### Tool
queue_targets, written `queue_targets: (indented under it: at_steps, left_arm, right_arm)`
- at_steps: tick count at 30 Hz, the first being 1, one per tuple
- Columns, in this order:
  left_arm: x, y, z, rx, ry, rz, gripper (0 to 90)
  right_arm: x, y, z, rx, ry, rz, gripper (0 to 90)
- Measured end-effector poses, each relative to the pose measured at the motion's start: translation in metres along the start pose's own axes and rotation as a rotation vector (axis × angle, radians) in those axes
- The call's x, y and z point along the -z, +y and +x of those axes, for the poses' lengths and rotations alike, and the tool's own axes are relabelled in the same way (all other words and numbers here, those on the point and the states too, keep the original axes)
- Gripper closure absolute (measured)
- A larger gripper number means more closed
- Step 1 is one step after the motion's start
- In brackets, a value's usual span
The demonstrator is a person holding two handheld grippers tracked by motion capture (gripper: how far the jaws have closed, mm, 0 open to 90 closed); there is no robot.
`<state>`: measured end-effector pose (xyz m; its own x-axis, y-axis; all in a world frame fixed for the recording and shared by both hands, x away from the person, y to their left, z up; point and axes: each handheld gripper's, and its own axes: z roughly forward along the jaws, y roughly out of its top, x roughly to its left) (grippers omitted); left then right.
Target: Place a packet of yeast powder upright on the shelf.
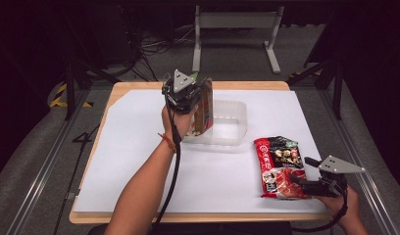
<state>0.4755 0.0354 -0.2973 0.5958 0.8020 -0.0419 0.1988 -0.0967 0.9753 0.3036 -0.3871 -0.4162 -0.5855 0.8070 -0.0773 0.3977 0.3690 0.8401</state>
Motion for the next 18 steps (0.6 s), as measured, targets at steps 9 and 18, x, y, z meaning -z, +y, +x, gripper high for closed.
queue_targets:
  at_steps: [9, 18]
  left_arm:
    - [-0.023, 0.009, 0.001, 0.014, 0.028, 0.012, 87.1]
    - [-0.046, 0.004, 0.000, -0.005, 0.099, 0.027, 86.9]
  right_arm:
    - [-0.001, 0.000, 0.000, 0.001, 0.000, 0.004, 16.9]
    - [-0.001, -0.001, 0.000, 0.005, 0.002, 0.005, 16.9]
